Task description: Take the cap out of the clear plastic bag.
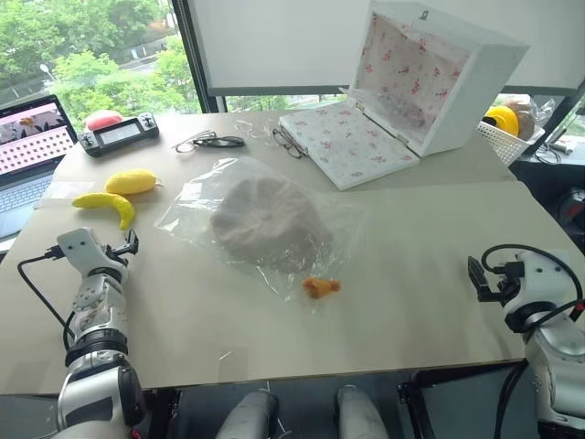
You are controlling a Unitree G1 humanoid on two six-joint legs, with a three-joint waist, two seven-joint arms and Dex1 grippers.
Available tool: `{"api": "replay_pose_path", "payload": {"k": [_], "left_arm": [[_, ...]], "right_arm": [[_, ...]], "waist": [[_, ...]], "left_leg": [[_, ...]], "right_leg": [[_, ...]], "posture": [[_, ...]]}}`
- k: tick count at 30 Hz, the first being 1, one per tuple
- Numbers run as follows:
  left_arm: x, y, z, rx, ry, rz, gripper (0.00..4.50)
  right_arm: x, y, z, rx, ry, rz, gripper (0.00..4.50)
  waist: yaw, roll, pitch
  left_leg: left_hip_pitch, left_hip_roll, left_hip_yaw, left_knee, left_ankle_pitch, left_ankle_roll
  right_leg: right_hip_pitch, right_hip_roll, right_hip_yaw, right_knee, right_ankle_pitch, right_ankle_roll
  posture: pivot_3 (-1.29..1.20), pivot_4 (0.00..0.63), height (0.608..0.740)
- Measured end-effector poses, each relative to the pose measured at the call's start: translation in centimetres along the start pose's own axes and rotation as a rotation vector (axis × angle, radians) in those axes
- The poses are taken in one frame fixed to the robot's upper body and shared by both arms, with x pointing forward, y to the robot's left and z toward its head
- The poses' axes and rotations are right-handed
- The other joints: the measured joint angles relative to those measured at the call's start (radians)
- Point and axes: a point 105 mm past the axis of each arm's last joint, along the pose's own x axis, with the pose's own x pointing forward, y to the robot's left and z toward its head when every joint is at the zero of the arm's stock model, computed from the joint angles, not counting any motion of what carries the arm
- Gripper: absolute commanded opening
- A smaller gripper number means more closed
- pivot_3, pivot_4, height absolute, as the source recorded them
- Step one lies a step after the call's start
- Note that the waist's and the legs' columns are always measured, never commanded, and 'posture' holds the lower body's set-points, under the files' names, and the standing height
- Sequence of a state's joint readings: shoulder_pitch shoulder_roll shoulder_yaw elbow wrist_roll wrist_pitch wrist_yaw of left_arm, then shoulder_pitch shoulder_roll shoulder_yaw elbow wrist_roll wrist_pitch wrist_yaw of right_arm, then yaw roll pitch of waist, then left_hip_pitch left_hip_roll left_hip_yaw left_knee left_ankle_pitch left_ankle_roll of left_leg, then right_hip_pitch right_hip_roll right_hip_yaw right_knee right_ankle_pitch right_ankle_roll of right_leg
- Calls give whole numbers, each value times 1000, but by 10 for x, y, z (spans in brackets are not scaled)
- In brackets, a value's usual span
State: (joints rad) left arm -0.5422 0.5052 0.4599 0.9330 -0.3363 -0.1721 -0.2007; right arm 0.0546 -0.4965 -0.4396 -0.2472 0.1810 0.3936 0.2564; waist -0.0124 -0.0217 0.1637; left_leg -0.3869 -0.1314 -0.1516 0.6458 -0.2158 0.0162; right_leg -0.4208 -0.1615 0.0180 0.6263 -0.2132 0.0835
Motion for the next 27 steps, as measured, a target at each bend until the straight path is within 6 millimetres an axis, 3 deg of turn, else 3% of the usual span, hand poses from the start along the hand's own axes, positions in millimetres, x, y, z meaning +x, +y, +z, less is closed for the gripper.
{"api": "replay_pose_path", "payload": {"k": [3, 5, 9, 12, 15, 18, 24, 27], "left_arm": [[0, -2, 1, -16, -2, -20, 4500], [3, -19, 12, -53, -10, -141, 4500], [4, -67, 68, -20, -109, -454, 4500], [-11, -105, 105, 21, -178, -693, 4500], [-40, -151, 115, 73, -151, -977, 4500], [-85, -174, 112, 163, -68, -1258, 4500], [-154, -159, 65, 447, 238, -1621, 4500], [-168, -140, 48, 558, 350, -1701, 4500]], "right_arm": [[0, 0, 1, 11, -6, 0, 4459], [4, 3, 13, 56, -41, 20, 4459], [7, 18, 65, 97, -167, 164, 4459], [1, 40, 94, 189, -222, 339, 4459], [-16, 84, 122, 261, -242, 630, 4459], [-48, 124, 141, 232, -242, 943, 4459], [-83, 157, 128, 56, -101, 1279, 4459], [-93, 165, 125, -65, -77, 1369, 4459]], "waist": [[0, 0, 0], [0, 0, 0], [-4, 0, 0], [-6, 0, 0], [-8, 0, 0], [-16, -1, 0], [-21, 0, 1], [-16, 0, 1]], "left_leg": [[0, 0, 0, 0, 0, 0], [-1, 0, 0, 1, 0, 0], [-2, 1, 0, 3, 0, 0], [-2, 2, 0, 3, -1, 0], [-3, 3, 0, 3, -1, 0], [-3, 5, 1, 1, -2, 0], [-2, 9, 3, 0, -2, 0], [-1, 11, 5, 0, -2, 0]], "right_leg": [[0, 0, 0, 0, 0, 0], [0, 0, 0, 0, 0, 0], [0, 1, 0, 0, 0, 0], [0, 2, 0, -1, 3, -4], [-1, 2, 0, -1, 3, -5], [-1, 4, 0, -3, 3, -5], [-2, 8, 0, -3, 1, -3], [-2, 8, 0, -4, -1, -4]], "posture": [[0, 150, 740], [0, 150, 740], [0, 150, 740], [0, 150, 740], [0, 150, 740], [0, 150, 740], [0, 150, 740], [0, 150, 740]]}}
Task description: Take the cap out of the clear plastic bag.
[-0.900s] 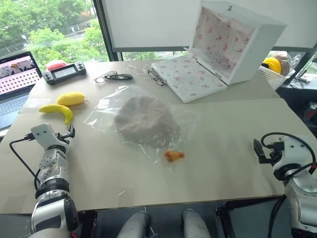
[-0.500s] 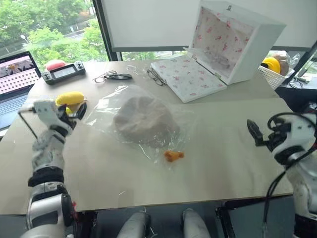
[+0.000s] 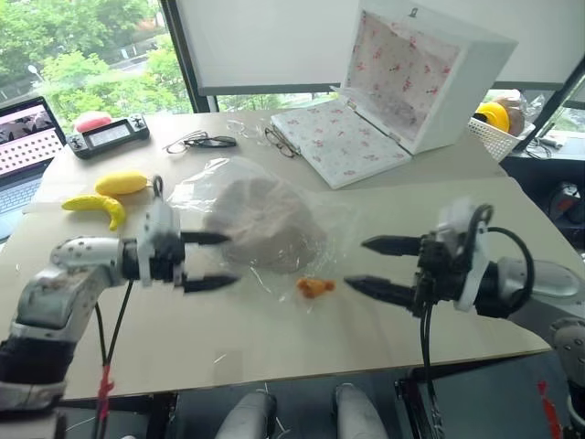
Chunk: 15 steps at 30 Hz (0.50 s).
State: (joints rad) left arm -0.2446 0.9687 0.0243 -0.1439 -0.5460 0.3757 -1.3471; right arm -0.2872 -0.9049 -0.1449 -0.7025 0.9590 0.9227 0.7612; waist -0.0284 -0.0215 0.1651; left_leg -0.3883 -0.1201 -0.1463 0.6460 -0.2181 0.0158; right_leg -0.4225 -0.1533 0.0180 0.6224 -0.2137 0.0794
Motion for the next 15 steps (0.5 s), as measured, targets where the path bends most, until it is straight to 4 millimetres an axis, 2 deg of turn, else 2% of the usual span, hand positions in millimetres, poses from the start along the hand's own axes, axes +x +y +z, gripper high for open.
{"api": "replay_pose_path", "payload": {"k": [5, 11, 13, 15], "left_arm": [[-1, -7, -5, 60, 39, -52, 4500], [12, -7, -3, 98, 10, -61, 4500], [15, -6, 1, 112, -11, -54, 4500], [15, -5, 3, 115, -14, -46, 4500]], "right_arm": [[15, 0, -9, -115, 83, 88, 4459], [49, -34, -13, -199, 77, 64, 4459], [61, -46, -28, -196, 105, 56, 4459], [66, -48, -42, -184, 140, 69, 4459]], "waist": [[18, 0, 0], [12, -2, 1], [13, -2, 1], [14, -2, 1]], "left_leg": [[-1, 1, 1, 0, 0, 0], [-3, 0, 2, 0, 0, 0], [-3, 1, 1, 0, 0, 0], [-3, 1, 1, -1, 0, -1]], "right_leg": [[0, 0, -1, -5, 1, 1], [-1, 1, 0, -9, 8, -6], [-1, 2, 0, -9, 9, -7], [-2, 2, 0, -9, 9, -8]], "posture": [[0, 150, 740], [0, 150, 740], [0, 150, 740], [0, 150, 740]]}}
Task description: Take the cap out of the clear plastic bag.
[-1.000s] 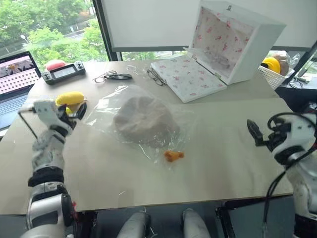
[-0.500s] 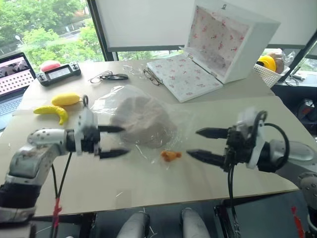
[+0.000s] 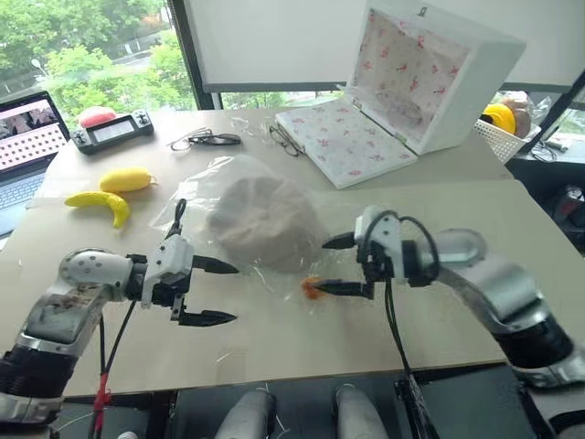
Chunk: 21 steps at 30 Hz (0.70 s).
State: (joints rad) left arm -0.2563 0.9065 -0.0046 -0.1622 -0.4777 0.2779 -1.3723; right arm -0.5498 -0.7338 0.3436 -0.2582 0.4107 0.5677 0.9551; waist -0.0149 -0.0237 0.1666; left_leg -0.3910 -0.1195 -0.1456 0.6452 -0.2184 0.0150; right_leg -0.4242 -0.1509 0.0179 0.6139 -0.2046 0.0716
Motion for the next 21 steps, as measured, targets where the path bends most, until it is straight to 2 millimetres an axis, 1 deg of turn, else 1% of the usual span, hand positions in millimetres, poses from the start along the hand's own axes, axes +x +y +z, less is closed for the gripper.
{"api": "replay_pose_path", "payload": {"k": [2, 8, 11, 15, 16, 17, 20, 21], "left_arm": [[-1, 2, 1, -5, -3, 19, 4500], [-3, 5, 7, -13, -39, 41, 4500], [-2, 6, 11, -1, -44, 48, 4500], [-2, 7, 11, -13, -43, 56, 4500], [-2, 8, 11, -13, -43, 57, 4500], [-2, 8, 12, -10, -47, 58, 4500], [-1, 12, 17, 11, -61, 68, 4500], [-1, 12, 18, 12, -61, 69, 4500]], "right_arm": [[3, -1, -8, 0, 17, 6, 4459], [15, 4, -19, 2, 22, 35, 4459], [19, 1, -29, -2, 51, 17, 4459], [21, 0, -33, -8, 63, 11, 4459], [22, 0, -34, -11, 65, 8, 3945], [23, 0, -35, -7, 63, 6, 3727], [29, 3, -43, 26, 57, 9, 2733], [30, 4, -44, 28, 56, 10, 2282]], "waist": [[1, 0, 0], [-2, 0, 0], [-1, 0, 0], [-3, 0, 0], [-3, 0, 0], [-3, 0, 0], [-2, 0, 0], [-1, 0, 0]], "left_leg": [[0, 0, -1, 0, 0, 0], [1, 1, -1, 0, 0, -1], [2, 3, 0, 0, 0, -2], [2, 4, 0, 0, 0, -2], [2, 4, 1, 0, 0, -2], [2, 4, 1, 0, 0, -2], [2, 4, 1, 0, 1, -2], [2, 4, 1, 0, 1, -2]], "right_leg": [[0, 0, 0, 0, 0, 0], [0, 2, 0, 0, 1, -1], [1, 3, 0, 1, 1, -1], [0, 4, 0, 1, 1, -2], [0, 4, 0, 1, 2, -3], [1, 5, 0, 1, 2, -3], [1, 5, 0, 1, 2, -3], [1, 5, 1, 1, 2, -4]], "posture": [[0, 150, 740], [0, 150, 740], [0, 150, 740], [0, 150, 740], [0, 150, 740], [0, 150, 740], [0, 150, 740], [0, 150, 740]]}}
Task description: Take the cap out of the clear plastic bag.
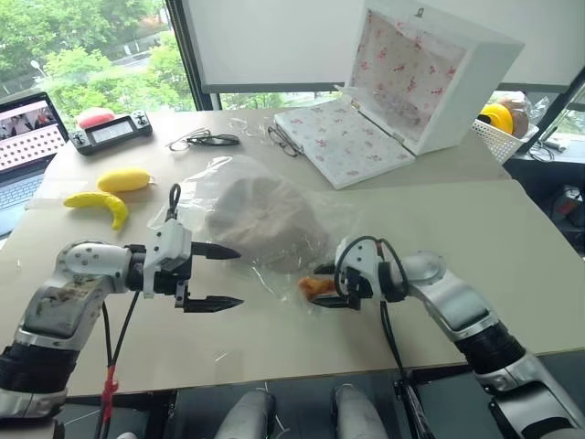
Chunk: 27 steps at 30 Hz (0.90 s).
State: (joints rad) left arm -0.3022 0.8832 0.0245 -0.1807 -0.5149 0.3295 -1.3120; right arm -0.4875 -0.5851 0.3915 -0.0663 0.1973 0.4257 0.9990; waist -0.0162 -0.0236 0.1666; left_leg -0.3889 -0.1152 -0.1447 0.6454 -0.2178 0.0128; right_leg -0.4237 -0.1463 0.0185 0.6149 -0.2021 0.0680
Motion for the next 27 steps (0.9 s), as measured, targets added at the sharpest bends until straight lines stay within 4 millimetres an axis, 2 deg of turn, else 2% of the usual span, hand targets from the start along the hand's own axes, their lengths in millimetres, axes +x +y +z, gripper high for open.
{"api": "replay_pose_path", "payload": {"k": [2, 3, 12, 14, 15, 17, 19, 20, 22, 24, 25, 26, 27], "left_arm": [[0, 0, 0, 0, -2, 1, 4500], [1, 1, 1, 1, -7, 3, 4500], [2, 5, 2, 1, -19, 15, 4500], [2, 5, 2, 1, -22, 15, 4500], [2, 5, 2, 1, -22, 16, 4500], [2, 6, 2, 2, -22, 16, 4500], [3, 6, 4, 8, -26, 14, 4500], [3, 6, 4, 8, -25, 14, 4500], [3, 6, 3, 7, -25, 15, 4500], [4, 6, 4, 7, -25, 14, 4500], [4, 6, 4, 9, -26, 13, 4500], [4, 6, 4, 11, -27, 12, 4500], [4, 6, 4, 9, -26, 13, 4500]], "right_arm": [[0, -1, 0, -7, 3, -5, 1697], [-1, -1, 0, -7, 4, -7, 1630], [2, 4, 1, -9, -7, -6, 1630], [0, 5, 5, 8, -21, -7, 1630], [-3, 1, 13, 60, -77, -19, 1630], [-20, -17, 42, 141, -228, -73, 1630], [-61, -63, 81, 174, -408, -252, 1630], [-90, -92, 94, 187, -482, -389, 1630], [-128, -124, 96, 215, -538, -582, 1630], [-148, -161, 73, 291, -494, -795, 1630], [-156, -177, 52, 341, -434, -907, 1630], [-174, -195, 17, 419, -326, -1081, 1630], [-192, -200, -17, 483, -222, -1208, 1630]], "waist": [[-1, 0, 0], [-1, 0, 0], [-1, 0, 0], [-1, 0, 0], [-2, 0, 0], [-4, 0, 0], [-2, 0, 0], [-1, 0, 0], [8, 0, 0], [5, 0, 0], [2, -1, 0], [3, -1, 0], [6, 0, 1]], "left_leg": [[0, 0, 0, 0, 0, 0], [0, 0, 0, 0, 0, 0], [0, 1, 1, 0, 0, 0], [0, 1, 1, 0, 0, 0], [0, 1, 1, 0, 0, 0], [0, 2, 2, 0, 0, 0], [0, 2, 2, 0, 1, -2], [2, 3, 3, 0, 1, -2], [2, 4, 4, -1, 0, -2], [2, 5, 11, -1, 0, -3], [2, 5, 13, -1, 0, -3], [1, 5, 13, -1, 0, -3], [0, 5, 13, -2, 0, -3]], "right_leg": [[0, 0, 0, 0, 0, 0], [0, 0, 0, 0, 0, 0], [0, 1, 0, 0, 0, 0], [0, 1, 0, 0, 0, 0], [0, 1, 0, 0, 0, 0], [0, 1, 1, 0, 2, -1], [0, 2, 1, -1, 4, -2], [1, 3, 1, -2, 4, -2], [2, 3, -1, -2, 4, -3], [0, 4, 0, -3, 5, -4], [0, 4, 0, -2, 5, -5], [0, 4, 0, -2, 5, -5], [-1, 4, 0, -3, 5, -5]], "posture": [[0, 150, 740], [0, 150, 740], [0, 150, 740], [0, 150, 740], [0, 150, 740], [0, 150, 740], [0, 150, 740], [0, 150, 740], [0, 150, 740], [0, 150, 740], [0, 150, 740], [0, 150, 740], [0, 150, 740]]}}
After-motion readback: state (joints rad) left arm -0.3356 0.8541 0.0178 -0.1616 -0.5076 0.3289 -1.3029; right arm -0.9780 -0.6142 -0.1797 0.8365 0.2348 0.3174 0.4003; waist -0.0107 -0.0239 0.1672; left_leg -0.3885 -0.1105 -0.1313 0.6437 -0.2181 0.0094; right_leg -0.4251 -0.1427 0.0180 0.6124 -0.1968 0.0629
